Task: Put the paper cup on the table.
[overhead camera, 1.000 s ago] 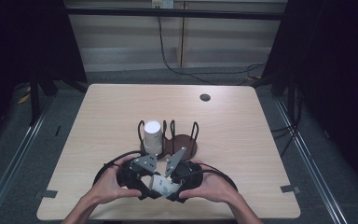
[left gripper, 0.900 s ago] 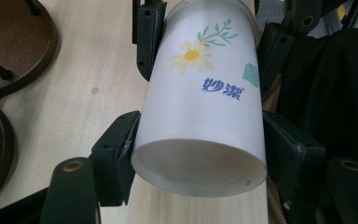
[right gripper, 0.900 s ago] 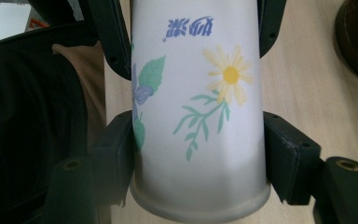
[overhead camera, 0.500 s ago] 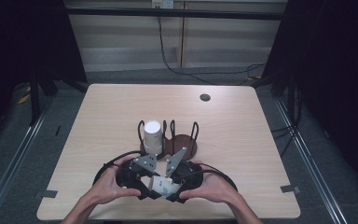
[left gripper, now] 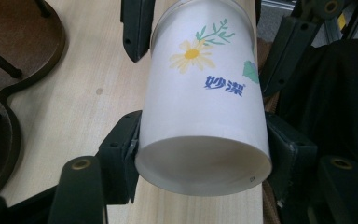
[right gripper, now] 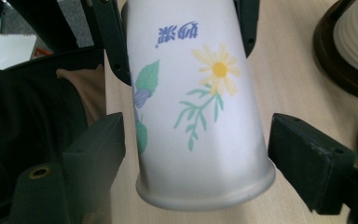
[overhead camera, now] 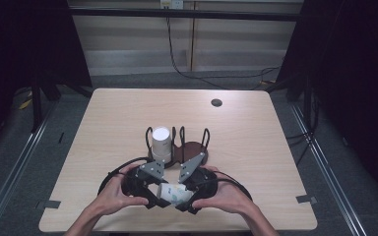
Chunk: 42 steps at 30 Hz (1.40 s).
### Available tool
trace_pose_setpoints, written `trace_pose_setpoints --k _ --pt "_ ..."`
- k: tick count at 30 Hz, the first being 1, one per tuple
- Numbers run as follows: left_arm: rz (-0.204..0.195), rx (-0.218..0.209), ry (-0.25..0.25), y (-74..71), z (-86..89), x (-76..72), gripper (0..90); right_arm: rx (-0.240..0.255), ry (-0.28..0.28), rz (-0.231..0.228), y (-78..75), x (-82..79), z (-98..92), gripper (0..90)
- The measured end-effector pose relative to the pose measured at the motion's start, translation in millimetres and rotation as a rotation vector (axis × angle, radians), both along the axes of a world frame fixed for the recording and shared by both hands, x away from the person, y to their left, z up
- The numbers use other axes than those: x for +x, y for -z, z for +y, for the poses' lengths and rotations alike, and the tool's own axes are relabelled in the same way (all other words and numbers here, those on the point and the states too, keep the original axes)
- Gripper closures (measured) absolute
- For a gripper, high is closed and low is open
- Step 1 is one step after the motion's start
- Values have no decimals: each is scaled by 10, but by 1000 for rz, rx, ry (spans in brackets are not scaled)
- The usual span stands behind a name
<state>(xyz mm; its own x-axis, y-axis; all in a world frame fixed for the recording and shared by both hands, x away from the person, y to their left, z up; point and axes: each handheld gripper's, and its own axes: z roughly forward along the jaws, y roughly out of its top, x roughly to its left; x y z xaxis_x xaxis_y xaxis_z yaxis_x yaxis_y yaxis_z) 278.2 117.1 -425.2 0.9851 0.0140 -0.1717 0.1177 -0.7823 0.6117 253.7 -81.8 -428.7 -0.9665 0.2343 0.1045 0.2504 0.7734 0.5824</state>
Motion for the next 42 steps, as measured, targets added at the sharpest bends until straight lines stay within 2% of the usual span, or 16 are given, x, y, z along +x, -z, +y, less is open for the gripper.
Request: trace_pose_setpoints --k 2,7,12,16,25,35,38,42 --pt "-4 0 1 -8 11 8 372 5 5 -4 -8 2 -13 183" --pt "-5 -9 -18 -10 36 17 372 75 35 -27 -65 18 -81 162" --pt "0 -12 -30 -19 58 29 372 97 51 -27 -86 20 -129 146" --pt "-13 -16 -32 -65 48 18 372 137 66 -38 -115 19 -172 141" --pt "-19 -36 -49 -38 100 23 372 204 84 -47 -188 14 -245 137" --pt "-14 -111 -70 -57 191 39 372 287 125 -54 -215 20 -343 137" --pt "-12 -153 -88 -62 238 43 371 333 142 -53 -218 26 -396 137" --pt "-1 -184 -99 -69 280 54 372 359 153 -55 -218 29 -435 137"
